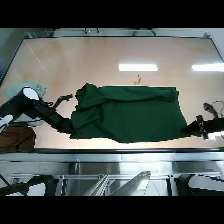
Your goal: Fold the shirts.
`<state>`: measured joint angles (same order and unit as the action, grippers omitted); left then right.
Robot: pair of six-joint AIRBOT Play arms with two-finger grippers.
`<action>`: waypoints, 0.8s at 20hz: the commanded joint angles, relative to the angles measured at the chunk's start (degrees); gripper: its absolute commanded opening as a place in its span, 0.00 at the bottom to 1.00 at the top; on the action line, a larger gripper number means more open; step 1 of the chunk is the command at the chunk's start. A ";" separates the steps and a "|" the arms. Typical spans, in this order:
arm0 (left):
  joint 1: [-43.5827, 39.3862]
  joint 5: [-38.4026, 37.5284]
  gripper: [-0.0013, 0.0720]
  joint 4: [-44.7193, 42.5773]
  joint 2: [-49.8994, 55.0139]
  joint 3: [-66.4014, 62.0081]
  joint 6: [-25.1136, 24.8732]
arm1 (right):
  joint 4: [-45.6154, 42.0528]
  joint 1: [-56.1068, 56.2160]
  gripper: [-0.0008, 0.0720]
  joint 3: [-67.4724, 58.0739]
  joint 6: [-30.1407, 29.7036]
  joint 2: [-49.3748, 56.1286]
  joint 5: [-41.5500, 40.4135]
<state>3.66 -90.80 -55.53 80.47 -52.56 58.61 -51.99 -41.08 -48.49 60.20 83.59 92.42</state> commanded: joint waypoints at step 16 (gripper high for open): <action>8.02 -10.69 0.06 16.50 12.31 -25.64 5.01 | 21.75 4.46 0.03 -3.56 -4.61 -3.30 -23.56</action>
<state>13.72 -101.58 -40.40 87.37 -70.17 61.91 -39.07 -40.18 -51.99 60.27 79.99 79.55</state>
